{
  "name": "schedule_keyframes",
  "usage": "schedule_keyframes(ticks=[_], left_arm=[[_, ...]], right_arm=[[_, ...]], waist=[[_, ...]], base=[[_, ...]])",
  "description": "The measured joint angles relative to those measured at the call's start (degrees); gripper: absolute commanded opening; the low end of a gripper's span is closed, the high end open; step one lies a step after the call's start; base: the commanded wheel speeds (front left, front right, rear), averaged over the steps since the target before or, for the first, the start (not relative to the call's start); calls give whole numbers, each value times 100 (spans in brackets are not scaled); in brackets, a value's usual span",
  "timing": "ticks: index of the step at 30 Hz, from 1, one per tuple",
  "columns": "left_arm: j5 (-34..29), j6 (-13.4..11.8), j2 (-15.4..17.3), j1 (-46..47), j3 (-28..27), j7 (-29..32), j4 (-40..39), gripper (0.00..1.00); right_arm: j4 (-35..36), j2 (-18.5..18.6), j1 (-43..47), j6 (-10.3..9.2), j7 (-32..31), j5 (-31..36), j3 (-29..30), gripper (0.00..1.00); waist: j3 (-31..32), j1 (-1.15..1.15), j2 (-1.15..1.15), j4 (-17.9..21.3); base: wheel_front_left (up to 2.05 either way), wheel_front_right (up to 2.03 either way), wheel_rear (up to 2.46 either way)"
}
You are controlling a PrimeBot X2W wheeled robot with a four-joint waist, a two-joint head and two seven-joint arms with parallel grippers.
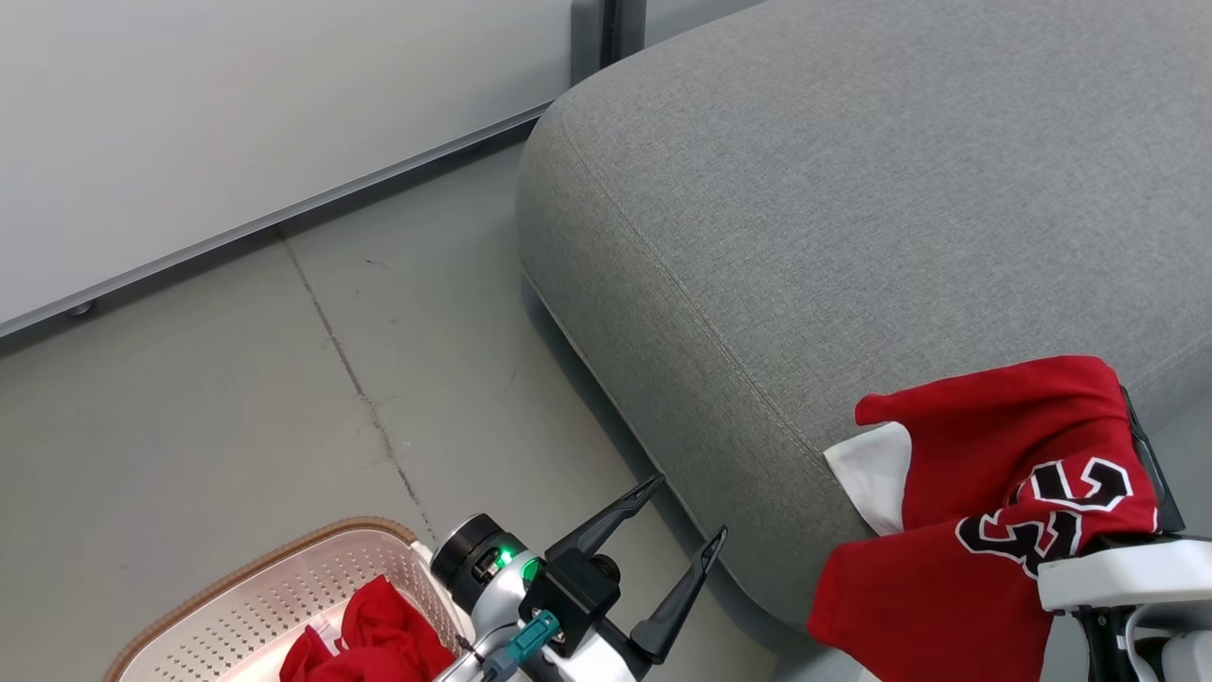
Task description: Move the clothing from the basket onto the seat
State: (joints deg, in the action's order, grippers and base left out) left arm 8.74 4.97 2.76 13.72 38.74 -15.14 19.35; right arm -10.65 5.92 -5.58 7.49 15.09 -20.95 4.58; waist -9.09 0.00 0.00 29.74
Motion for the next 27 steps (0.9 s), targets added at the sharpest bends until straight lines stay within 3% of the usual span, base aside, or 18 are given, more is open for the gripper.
schedule_keyframes(ticks=[8, 21, 27], left_arm=[[-24, -77, -2, -3, -63, 0, -67, 100], [-482, 83, 36, 429, -31, 0, 68, 100], [-621, 154, 125, 691, 53, 0, 103, 100]], right_arm=[[176, 210, -307, 0, 0, -76, 34, 0], [325, 1514, -2008, 0, -1, 25, 505, 0], [91, 1991, -3008, 0, 0, -334, 965, 0]], waist=[[-91, 0, 0, -63], [-831, 0, 0, -358], [-1346, 0, 0, -524]], base=[[0, 0, 0], [0, 0, 0], [0, 0, 0]])
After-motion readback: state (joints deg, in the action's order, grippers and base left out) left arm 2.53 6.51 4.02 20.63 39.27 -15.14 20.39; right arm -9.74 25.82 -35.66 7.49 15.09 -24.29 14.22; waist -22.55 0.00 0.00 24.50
